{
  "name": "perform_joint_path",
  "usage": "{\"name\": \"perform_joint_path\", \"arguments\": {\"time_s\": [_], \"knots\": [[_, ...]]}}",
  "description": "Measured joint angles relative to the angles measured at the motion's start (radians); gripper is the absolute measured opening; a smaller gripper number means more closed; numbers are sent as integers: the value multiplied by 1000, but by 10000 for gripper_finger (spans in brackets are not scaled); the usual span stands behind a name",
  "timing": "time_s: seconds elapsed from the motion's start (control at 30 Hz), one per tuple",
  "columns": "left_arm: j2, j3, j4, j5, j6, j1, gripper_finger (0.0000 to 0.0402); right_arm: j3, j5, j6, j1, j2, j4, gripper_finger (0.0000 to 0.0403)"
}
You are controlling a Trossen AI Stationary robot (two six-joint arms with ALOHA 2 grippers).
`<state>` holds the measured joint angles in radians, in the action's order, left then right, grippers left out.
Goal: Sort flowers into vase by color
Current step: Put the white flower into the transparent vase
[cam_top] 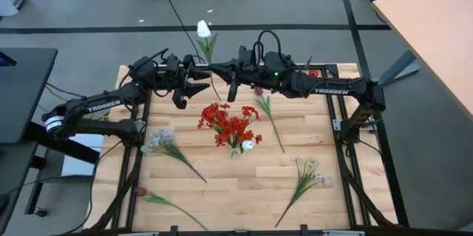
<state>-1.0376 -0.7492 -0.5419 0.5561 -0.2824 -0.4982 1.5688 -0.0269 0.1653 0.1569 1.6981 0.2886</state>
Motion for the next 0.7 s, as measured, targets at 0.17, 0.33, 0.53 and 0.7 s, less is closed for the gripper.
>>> {"name": "perform_joint_path", "arguments": {"time_s": [0.17,0.33,0.53,0.7], "knots": [[-30,1,-78,-30,-46,1,137,0,6,19,0,0,-23,3],[-56,1,-121,-17,-70,2,84,0,20,18,0,1,-43,3],[-56,1,-102,10,-56,2,10,0,-2,53,5,2,-65,33],[-53,1,-66,16,-36,2,4,0,-25,76,13,2,-86,89]]}}
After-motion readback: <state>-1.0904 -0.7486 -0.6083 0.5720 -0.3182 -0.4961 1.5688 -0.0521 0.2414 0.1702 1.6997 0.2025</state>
